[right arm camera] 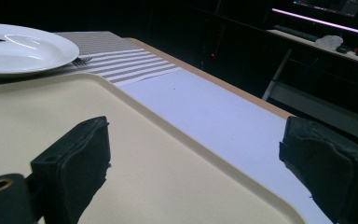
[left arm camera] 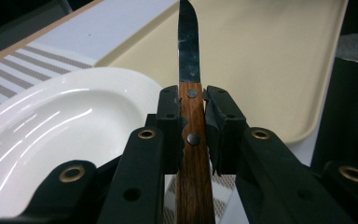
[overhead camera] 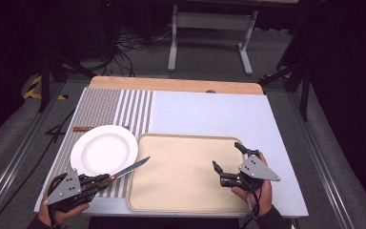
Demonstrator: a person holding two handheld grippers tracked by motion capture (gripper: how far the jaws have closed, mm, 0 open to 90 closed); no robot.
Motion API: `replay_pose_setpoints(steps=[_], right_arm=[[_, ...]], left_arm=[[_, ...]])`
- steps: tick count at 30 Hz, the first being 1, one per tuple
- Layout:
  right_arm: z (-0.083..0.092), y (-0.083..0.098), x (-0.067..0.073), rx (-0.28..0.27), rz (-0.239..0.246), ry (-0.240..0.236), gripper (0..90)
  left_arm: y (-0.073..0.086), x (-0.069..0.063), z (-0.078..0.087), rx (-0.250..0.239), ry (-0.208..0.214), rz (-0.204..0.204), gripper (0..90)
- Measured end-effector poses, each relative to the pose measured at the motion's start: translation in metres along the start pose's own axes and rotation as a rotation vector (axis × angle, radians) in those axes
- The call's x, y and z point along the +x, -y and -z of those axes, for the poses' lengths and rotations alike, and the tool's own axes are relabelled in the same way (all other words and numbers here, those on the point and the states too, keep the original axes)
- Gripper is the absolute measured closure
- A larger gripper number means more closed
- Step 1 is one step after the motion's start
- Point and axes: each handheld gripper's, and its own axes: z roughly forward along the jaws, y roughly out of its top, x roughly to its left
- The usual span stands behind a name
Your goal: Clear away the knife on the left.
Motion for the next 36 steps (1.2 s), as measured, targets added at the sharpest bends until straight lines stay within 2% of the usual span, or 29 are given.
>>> replay_pose_setpoints(steps=[7, 12, 17, 23, 25, 27, 29, 31, 32, 36], right_arm=[[0.0, 0.0, -0.002, -0.002, -0.009, 0.0, 9.1], [0.002, 0.0, -0.004, -0.009, -0.011, 0.01, 9.1], [0.003, -0.001, -0.004, -0.011, -0.016, 0.011, 9.2], [0.004, -0.002, -0.002, -0.009, -0.007, 0.012, 9.2], [0.004, -0.002, -0.002, -0.006, -0.009, 0.011, 9.2], [0.005, -0.002, -0.002, -0.005, -0.006, 0.015, 9.2], [0.006, -0.001, -0.003, -0.007, -0.01, 0.015, 9.2], [0.006, -0.001, -0.003, -0.005, -0.01, 0.015, 9.2], [0.006, -0.001, -0.003, -0.004, -0.008, 0.015, 9.2], [0.006, 0.002, -0.001, 0.013, 0.001, 0.012, 9.2]], left_arm=[[-0.02, -0.002, -0.022, -0.003, -0.003, -0.025, 77.2], [-0.034, -0.004, -0.041, -0.008, 0.012, -0.046, 77.2], [-0.048, -0.01, -0.061, 0.008, 0.019, -0.072, 77.3], [-0.056, -0.016, -0.087, 0.053, 0.042, -0.094, 77.2], [-0.056, -0.017, -0.089, 0.056, 0.046, -0.088, 77.2], [-0.058, -0.019, -0.101, 0.074, 0.059, -0.075, 77.2], [-0.06, -0.024, -0.113, 0.103, 0.072, -0.084, 77.2], [-0.06, -0.026, -0.116, 0.108, 0.076, -0.094, 77.2], [-0.061, -0.029, -0.121, 0.128, 0.078, -0.107, 77.2], [-0.061, -0.036, -0.135, 0.16, 0.112, -0.118, 77.2]])
